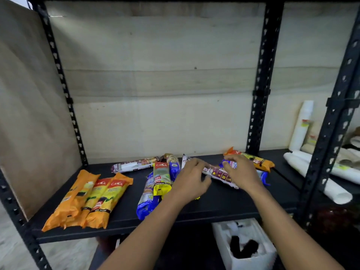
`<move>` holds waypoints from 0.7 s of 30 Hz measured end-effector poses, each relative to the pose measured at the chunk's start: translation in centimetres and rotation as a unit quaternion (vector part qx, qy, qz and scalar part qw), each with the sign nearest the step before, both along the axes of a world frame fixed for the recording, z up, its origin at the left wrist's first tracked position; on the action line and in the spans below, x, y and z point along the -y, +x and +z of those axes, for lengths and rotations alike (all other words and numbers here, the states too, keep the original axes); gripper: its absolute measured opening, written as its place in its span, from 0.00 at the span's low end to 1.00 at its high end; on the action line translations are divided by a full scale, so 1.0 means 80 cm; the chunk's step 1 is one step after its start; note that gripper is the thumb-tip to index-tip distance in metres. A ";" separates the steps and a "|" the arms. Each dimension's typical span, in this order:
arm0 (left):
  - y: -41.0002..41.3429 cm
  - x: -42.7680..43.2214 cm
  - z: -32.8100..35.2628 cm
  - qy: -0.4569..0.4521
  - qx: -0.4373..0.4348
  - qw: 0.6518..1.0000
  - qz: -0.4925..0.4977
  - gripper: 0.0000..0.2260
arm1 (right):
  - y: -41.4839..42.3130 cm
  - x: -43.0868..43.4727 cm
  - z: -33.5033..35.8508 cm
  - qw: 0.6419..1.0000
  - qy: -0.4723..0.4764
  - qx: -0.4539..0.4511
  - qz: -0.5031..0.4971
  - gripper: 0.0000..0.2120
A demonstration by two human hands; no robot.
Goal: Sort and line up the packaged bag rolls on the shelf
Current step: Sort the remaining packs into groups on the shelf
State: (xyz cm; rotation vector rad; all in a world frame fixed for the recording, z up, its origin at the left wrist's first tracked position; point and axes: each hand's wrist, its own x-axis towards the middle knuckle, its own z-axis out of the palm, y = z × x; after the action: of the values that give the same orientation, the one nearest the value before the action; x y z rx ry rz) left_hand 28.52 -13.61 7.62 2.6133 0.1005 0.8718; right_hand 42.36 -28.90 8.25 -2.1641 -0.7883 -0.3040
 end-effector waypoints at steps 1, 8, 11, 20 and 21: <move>0.009 0.005 0.001 0.001 -0.003 1.000 -0.006 0.14 | 0.010 0.002 0.000 1.000 -0.004 0.001 0.001 0.13; 0.073 0.019 0.001 0.069 -0.089 0.993 0.038 0.16 | 0.100 0.010 0.005 0.994 -0.104 -0.005 -0.014 0.17; 0.086 0.011 -0.005 0.091 -0.119 0.986 0.076 0.18 | 0.144 0.017 0.006 0.982 -0.182 -0.031 -0.026 0.21; 0.099 -0.001 -0.018 0.077 -0.164 0.978 0.099 0.21 | 0.231 0.033 -0.018 0.943 -0.324 -0.070 -0.039 0.31; 0.099 -0.002 -0.019 0.074 -0.165 0.978 0.101 0.21 | 0.236 0.033 -0.021 0.941 -0.326 -0.076 -0.043 0.32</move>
State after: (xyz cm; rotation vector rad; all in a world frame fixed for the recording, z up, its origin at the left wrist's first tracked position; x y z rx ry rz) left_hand 36.44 -13.48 6.14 2.9055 0.4104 0.5148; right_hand 61.27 -31.56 6.59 -2.8054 -0.7769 0.1077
